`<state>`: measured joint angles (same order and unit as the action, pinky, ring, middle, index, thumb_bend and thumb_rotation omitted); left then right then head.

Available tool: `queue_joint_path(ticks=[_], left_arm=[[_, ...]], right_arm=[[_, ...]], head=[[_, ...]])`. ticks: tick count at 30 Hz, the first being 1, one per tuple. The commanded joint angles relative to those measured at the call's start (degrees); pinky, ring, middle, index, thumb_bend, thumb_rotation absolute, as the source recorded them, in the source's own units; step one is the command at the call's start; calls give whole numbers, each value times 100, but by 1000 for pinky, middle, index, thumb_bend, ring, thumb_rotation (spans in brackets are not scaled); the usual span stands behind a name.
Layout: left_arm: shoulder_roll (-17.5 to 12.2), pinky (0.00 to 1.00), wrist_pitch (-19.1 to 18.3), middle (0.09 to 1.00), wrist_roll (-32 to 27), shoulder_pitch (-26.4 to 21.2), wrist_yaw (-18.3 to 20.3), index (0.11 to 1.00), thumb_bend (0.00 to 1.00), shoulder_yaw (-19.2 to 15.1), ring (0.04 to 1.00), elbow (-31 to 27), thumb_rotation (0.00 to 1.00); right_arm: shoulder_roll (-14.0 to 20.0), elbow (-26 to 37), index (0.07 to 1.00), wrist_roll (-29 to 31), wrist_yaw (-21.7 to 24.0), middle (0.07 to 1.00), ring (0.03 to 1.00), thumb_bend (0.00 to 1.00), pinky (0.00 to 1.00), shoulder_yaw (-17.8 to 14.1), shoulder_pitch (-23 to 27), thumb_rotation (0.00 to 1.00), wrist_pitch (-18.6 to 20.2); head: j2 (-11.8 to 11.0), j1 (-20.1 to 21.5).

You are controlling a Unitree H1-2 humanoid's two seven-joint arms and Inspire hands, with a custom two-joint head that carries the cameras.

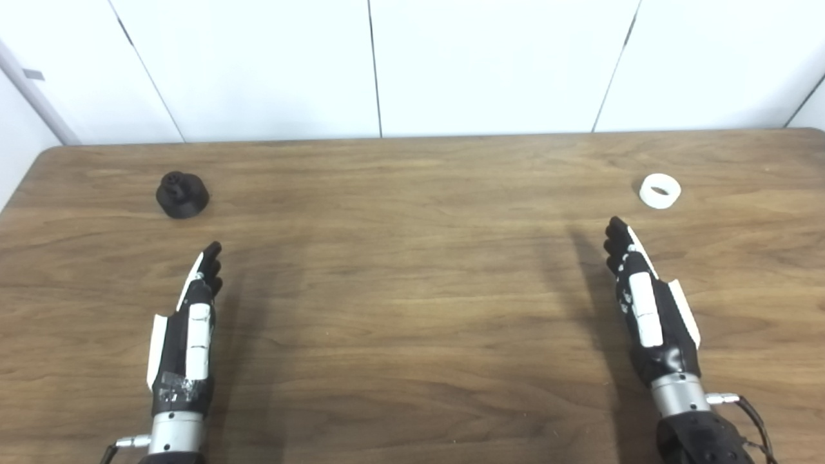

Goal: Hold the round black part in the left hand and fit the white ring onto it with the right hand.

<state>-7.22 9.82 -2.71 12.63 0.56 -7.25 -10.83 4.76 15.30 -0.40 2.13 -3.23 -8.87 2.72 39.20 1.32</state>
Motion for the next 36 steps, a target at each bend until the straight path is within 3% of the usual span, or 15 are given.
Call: queue_joint_path(ticks=[1, 14, 19, 25, 27, 32, 36], left_arm=[[-6, 1000, 207, 1000, -6, -24, -3, 961, 526, -23, 1000, 42, 995], [12, 1000, 170, 1000, 31, -24, -19, 957, 509, -12, 1000, -2, 996], [68, 1000, 185, 1000, 50, -38, -21, 960, 493, 38, 1000, 10, 993], [221, 1000, 414, 991, 182, -11, -100, 943, 466, 115, 1000, 143, 944], [295, 1000, 430, 985, 226, 26, -143, 934, 480, 153, 1000, 176, 913], [391, 1000, 493, 982, 356, 68, -203, 927, 500, 268, 1000, 274, 880], [436, 1000, 559, 979, 425, 73, -260, 927, 504, 346, 1000, 311, 857]], right_arm=[[-45, 139, 957, 4, -36, 969, 974, 567, 1000, 16, -143, 1000, -206], [-37, 158, 959, 45, -22, 975, 983, 564, 1000, 2, -150, 1000, -141], [12, 96, 961, 78, -3, 975, 983, 541, 1000, -33, -132, 1000, -190], [92, 27, 970, 283, 102, 988, 994, 531, 1000, -116, -180, 1000, -180], [154, -66, 980, 349, 177, 996, 999, 507, 1000, -135, -192, 1000, -354], [197, -235, 992, 464, 293, 1000, 1000, 458, 1000, -206, -184, 1000, -558], [198, -243, 998, 552, 375, 1000, 1000, 485, 1000, -239, -173, 1000, -505]], head=[[2, 1], [24, -24], [-83, -345], [-408, -1034], [-583, -1274], [-867, -1612], [-1017, -1760]])
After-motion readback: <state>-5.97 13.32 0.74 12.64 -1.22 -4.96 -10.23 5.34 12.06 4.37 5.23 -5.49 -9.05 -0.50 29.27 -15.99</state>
